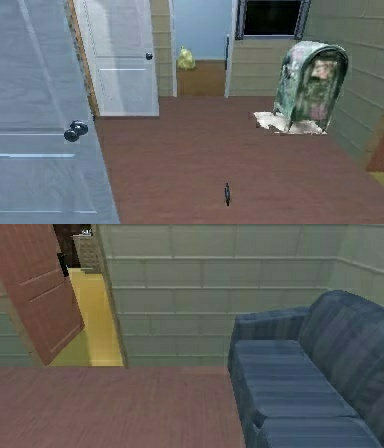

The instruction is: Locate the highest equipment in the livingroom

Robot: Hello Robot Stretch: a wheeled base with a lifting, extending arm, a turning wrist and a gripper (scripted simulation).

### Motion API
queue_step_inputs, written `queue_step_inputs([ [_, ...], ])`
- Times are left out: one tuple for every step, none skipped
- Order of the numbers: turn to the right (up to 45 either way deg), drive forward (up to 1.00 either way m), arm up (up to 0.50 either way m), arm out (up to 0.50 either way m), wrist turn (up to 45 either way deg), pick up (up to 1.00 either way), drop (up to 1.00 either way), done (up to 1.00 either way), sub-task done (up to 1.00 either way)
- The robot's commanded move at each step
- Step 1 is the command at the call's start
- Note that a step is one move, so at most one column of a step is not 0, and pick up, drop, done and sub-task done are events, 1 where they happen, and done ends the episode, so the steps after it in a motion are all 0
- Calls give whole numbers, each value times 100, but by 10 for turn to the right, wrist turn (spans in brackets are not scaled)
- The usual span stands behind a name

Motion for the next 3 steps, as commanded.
queue_step_inputs([
  [-450,0,0,0,0,0,0,0,0],
  [-420,0,0,0,0,0,0,0,0],
  [-30,0,0,0,0,0,0,0,0],
])
